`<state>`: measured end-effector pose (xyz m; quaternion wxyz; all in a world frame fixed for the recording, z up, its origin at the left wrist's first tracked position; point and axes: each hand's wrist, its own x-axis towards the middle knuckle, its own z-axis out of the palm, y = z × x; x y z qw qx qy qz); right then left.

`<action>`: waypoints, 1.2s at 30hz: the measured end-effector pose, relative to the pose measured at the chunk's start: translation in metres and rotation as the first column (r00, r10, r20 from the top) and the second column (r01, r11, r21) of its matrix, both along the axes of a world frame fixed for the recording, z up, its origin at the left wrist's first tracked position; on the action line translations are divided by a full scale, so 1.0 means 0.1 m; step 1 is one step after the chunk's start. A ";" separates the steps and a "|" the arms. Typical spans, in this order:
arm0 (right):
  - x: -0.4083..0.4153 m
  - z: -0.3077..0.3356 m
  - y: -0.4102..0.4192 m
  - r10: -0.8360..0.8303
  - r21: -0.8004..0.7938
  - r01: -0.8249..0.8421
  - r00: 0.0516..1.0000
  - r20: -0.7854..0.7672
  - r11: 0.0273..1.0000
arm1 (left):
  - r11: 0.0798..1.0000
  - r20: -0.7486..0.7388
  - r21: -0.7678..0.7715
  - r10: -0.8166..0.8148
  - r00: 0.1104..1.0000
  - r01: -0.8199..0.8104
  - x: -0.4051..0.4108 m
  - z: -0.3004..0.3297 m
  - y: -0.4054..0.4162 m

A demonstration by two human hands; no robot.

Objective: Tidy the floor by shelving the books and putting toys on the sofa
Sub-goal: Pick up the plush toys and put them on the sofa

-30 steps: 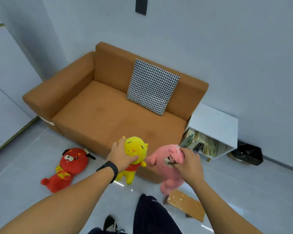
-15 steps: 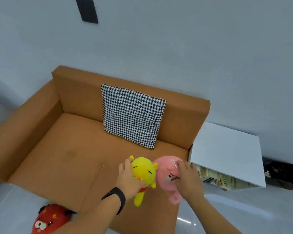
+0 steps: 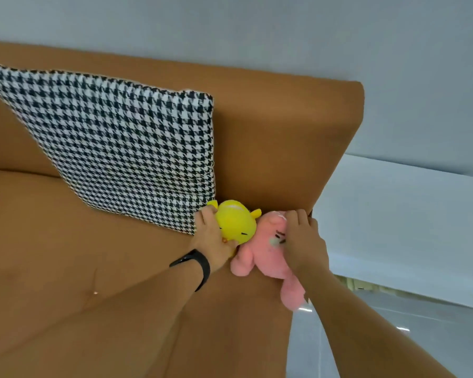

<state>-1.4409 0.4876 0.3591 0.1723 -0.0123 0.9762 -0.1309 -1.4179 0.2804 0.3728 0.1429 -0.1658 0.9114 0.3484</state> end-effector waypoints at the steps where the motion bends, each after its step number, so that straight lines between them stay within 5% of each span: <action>1: -0.05 -0.14 0.05 -0.031 -0.011 0.031 0.999 -0.020 0.999 | 1.000 -0.001 -0.006 -0.012 1.000 0.012 -0.10 -0.14 0.00; 5: -0.21 -0.52 0.07 -0.062 -0.013 0.061 0.994 -0.087 0.998 | 0.993 0.067 -0.097 -0.054 0.996 0.060 -0.50 -0.43 -0.03; 13: -0.31 -0.86 -0.13 -0.043 0.109 0.080 0.952 -0.302 0.991 | 0.994 0.108 -0.041 -0.099 0.989 0.104 -0.59 -0.62 -0.11; 19: -0.27 -0.64 -0.21 -0.044 0.143 0.105 0.926 -0.376 0.984 | 0.958 -0.051 0.279 0.074 0.996 -0.057 0.04 -0.30 -0.15; 22: -0.03 -0.26 -0.44 -0.084 0.077 0.139 0.870 -0.485 0.987 | 0.929 0.079 0.324 0.161 0.984 -0.178 0.56 -0.08 -0.28; 29: 1.03 0.46 -1.44 0.088 -0.037 -0.096 0.982 -0.169 0.995 | 0.920 0.519 0.212 0.181 0.836 -0.331 1.98 0.44 -0.98; 36: 2.47 0.78 -2.51 0.478 -0.226 -0.443 0.869 0.131 0.867 | 0.807 0.656 0.262 0.253 0.711 -0.529 3.50 0.59 -1.65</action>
